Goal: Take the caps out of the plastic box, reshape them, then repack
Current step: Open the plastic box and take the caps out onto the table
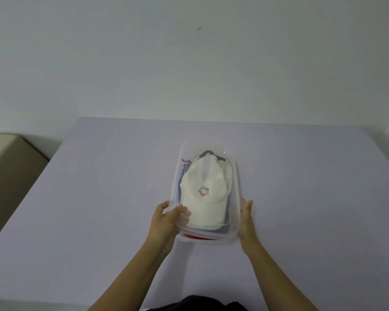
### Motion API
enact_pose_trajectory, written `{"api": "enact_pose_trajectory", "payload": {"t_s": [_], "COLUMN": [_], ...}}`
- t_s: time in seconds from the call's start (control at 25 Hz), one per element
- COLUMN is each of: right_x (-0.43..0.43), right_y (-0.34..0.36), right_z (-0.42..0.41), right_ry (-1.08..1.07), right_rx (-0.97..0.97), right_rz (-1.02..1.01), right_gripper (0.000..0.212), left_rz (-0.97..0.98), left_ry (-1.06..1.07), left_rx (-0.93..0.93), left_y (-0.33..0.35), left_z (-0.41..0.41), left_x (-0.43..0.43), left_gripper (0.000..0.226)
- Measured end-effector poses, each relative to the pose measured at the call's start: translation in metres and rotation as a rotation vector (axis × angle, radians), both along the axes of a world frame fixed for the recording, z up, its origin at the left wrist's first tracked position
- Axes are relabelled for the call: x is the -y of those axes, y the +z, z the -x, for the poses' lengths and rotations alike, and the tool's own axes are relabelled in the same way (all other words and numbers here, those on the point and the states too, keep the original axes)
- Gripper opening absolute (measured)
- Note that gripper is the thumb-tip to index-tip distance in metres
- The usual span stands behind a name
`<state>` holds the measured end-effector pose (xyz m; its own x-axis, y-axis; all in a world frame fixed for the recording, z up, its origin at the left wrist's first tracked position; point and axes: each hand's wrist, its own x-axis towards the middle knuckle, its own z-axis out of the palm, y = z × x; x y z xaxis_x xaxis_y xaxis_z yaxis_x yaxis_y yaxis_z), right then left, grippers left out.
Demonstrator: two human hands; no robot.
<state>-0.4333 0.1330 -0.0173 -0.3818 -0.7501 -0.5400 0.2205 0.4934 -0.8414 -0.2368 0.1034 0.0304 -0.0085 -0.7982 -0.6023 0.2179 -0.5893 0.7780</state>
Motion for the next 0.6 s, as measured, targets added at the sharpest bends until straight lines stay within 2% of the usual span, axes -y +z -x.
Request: {"api": "enact_pose_trajectory", "payload": {"t_s": [0.08, 0.12, 0.24, 0.4, 0.6], "right_x": [0.000, -0.001, -0.006, -0.006, -0.004], "right_y": [-0.002, -0.003, -0.004, -0.010, -0.013], "right_z": [0.001, 0.000, -0.008, -0.010, -0.010], "right_ry": [-0.006, 0.024, 0.173, 0.198, 0.218], "right_rx": [0.036, 0.010, -0.243, -0.400, -0.466], "right_rz": [-0.011, -0.026, -0.082, -0.122, -0.166], "right_gripper": [0.093, 0.092, 0.057, 0.057, 0.059], "left_rz": [0.027, 0.053, 0.135, 0.158, 0.013], "left_ry": [0.091, 0.126, 0.245, 0.312, 0.265], "left_rx": [-0.131, -0.160, -0.180, -0.105, -0.071], "left_y": [0.003, 0.006, 0.008, 0.000, -0.041], "left_z": [-0.011, -0.021, -0.070, -0.144, -0.174], "left_x": [0.010, 0.017, 0.044, 0.066, 0.062], "left_gripper": [0.043, 0.045, 0.035, 0.023, 0.032]}}
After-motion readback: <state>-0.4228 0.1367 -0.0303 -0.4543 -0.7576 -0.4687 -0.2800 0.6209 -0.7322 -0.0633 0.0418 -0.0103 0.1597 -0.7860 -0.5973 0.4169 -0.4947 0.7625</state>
